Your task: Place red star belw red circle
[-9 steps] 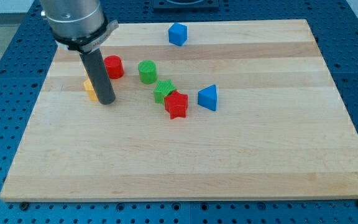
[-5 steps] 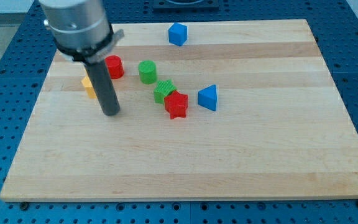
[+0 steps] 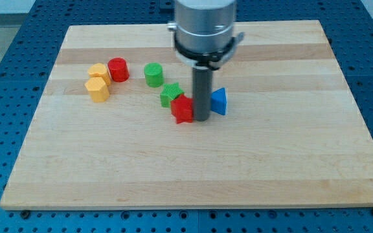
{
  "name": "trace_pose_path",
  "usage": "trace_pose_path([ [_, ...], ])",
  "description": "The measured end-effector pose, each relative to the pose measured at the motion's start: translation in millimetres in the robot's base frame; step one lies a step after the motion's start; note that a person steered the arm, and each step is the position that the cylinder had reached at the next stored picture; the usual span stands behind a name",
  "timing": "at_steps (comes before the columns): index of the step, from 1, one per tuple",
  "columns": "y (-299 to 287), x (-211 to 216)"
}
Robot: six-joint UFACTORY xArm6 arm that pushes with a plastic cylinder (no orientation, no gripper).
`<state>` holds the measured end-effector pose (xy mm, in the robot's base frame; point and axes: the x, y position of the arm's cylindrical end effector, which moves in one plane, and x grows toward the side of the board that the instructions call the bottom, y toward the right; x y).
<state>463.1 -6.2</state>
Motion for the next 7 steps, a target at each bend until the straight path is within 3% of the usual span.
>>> trace_pose_path([
  [2,-73.4,0.6],
  [7,-147.2,-27.0],
])
